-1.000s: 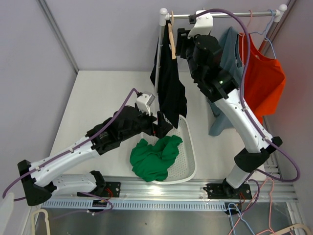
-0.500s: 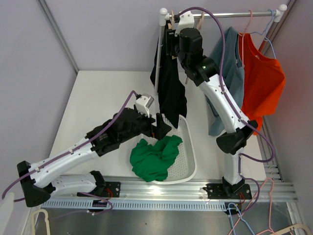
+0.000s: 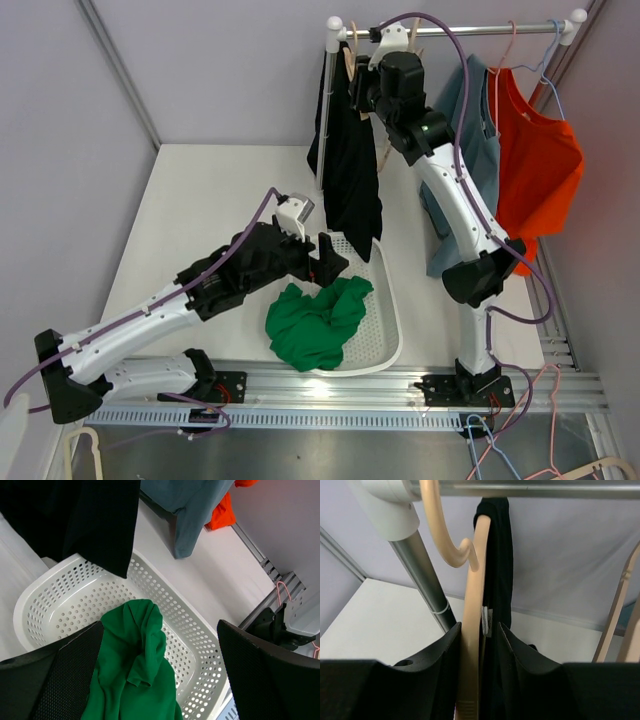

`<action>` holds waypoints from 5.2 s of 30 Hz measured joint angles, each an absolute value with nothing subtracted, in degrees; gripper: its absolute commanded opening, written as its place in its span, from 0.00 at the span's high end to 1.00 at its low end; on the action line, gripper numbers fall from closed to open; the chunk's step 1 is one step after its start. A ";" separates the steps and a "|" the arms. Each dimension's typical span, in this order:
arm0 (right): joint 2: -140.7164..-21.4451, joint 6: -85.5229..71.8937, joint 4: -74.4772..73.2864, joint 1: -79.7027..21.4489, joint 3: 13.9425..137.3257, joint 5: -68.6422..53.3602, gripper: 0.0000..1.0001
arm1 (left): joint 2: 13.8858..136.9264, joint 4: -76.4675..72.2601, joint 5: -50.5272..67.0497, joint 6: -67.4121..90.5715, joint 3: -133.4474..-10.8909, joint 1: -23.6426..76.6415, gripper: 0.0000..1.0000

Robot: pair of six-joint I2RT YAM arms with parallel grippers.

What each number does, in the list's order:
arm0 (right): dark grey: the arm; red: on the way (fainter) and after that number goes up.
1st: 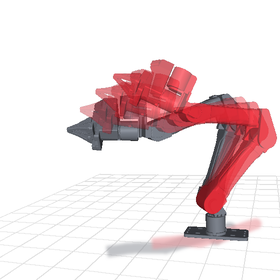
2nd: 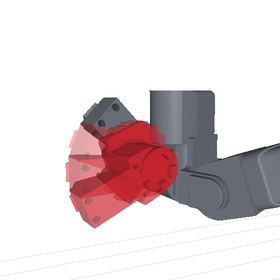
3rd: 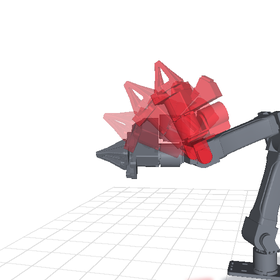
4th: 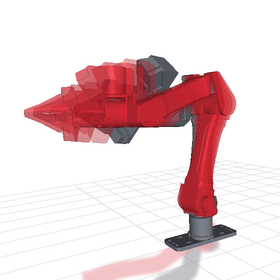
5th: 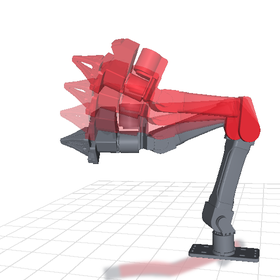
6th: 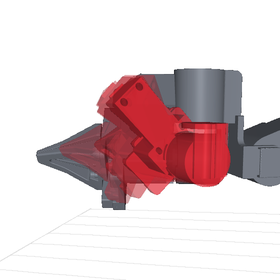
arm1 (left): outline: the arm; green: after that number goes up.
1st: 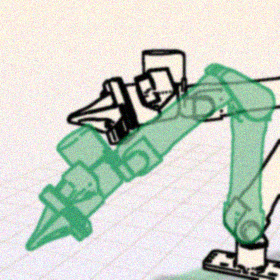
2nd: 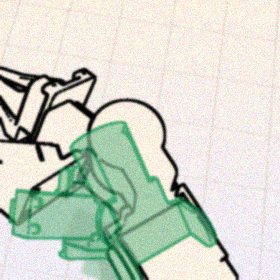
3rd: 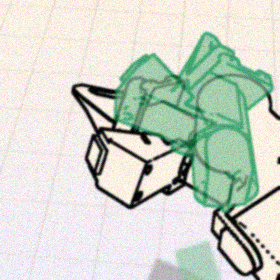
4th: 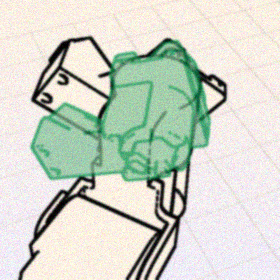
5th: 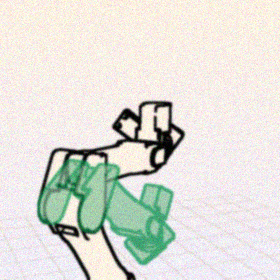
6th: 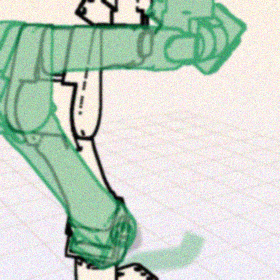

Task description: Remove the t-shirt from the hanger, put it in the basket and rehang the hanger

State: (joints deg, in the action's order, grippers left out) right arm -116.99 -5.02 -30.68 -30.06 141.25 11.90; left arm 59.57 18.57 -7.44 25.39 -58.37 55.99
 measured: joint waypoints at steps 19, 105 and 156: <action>-118.58 -4.40 -33.52 -29.56 147.20 10.90 1.00 | 59.59 18.57 -7.99 24.29 -57.84 55.99 0.01; -56.99 -21.30 -46.09 -45.58 96.88 21.96 1.00 | 65.34 18.65 -9.87 6.61 -103.53 64.10 0.99; -106.43 -10.87 -33.30 -23.59 134.98 -4.43 1.00 | 78.11 7.49 -0.45 23.83 -67.90 51.88 0.99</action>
State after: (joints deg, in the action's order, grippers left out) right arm -106.43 -10.87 -33.30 -23.59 134.98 -4.43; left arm 78.11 7.49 -0.45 23.83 -67.90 51.88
